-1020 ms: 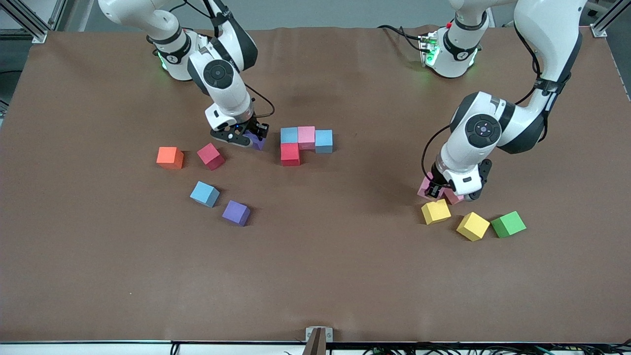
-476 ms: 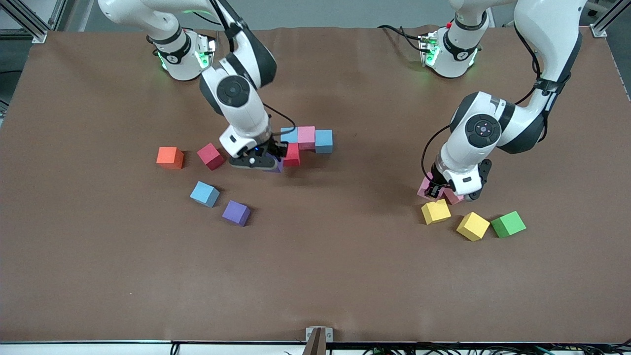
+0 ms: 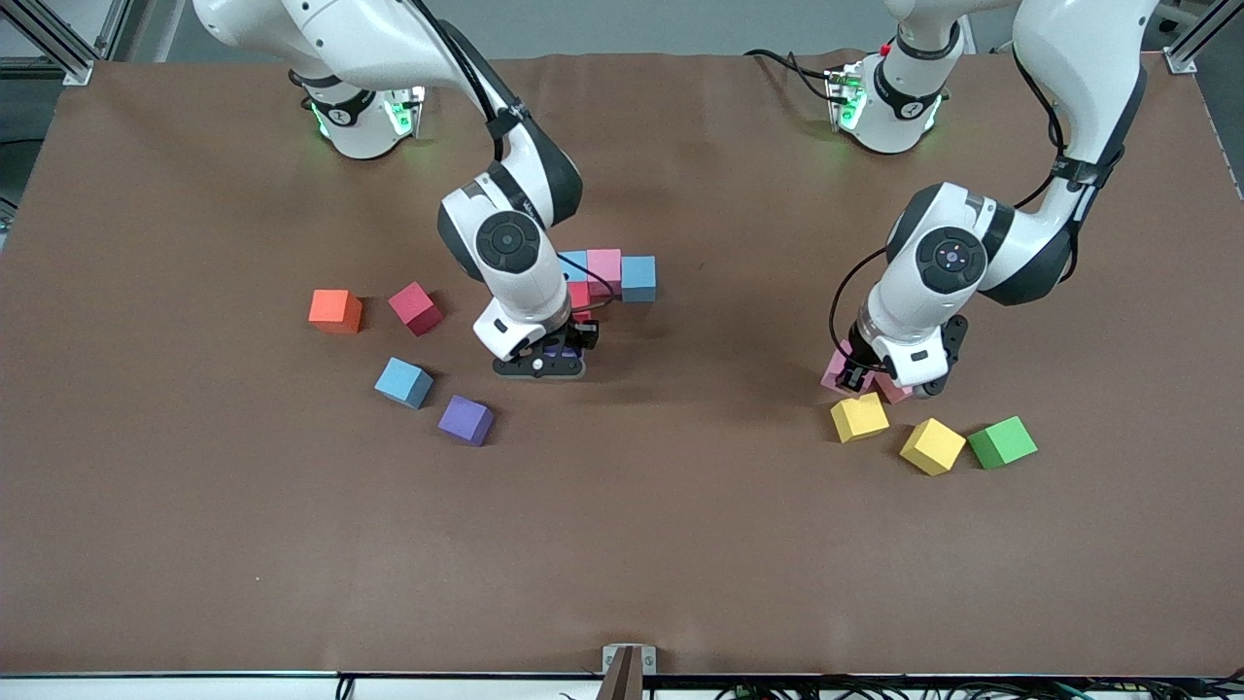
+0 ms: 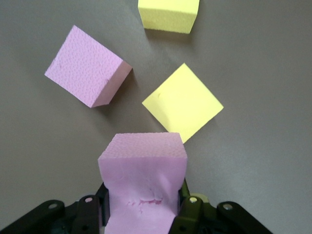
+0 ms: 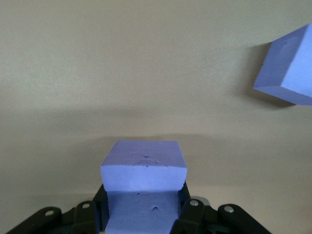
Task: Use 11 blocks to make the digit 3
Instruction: 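Carry the purple cube toward the row while the left gripper holds pink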
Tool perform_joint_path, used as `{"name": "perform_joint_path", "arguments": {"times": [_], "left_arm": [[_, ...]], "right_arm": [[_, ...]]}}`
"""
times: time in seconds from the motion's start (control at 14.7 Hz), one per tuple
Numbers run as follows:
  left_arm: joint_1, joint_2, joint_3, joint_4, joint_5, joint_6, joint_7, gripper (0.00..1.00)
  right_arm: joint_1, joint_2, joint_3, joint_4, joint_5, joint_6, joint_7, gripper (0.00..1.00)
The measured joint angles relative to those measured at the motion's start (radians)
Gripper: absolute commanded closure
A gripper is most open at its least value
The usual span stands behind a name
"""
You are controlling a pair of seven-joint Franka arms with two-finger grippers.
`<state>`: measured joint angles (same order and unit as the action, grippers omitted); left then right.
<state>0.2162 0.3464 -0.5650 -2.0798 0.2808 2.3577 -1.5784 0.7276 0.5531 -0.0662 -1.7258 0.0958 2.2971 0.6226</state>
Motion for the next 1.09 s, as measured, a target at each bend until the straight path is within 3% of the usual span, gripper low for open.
{"name": "perform_joint_path", "arguments": {"times": [1.09], "left_arm": [[-0.01,0.027,0.0,0.016,0.0,0.0,-0.001,0.67]], "right_arm": [[0.035,0.054,0.008,-0.015,0.0,-0.009,-0.022,0.99]]}}
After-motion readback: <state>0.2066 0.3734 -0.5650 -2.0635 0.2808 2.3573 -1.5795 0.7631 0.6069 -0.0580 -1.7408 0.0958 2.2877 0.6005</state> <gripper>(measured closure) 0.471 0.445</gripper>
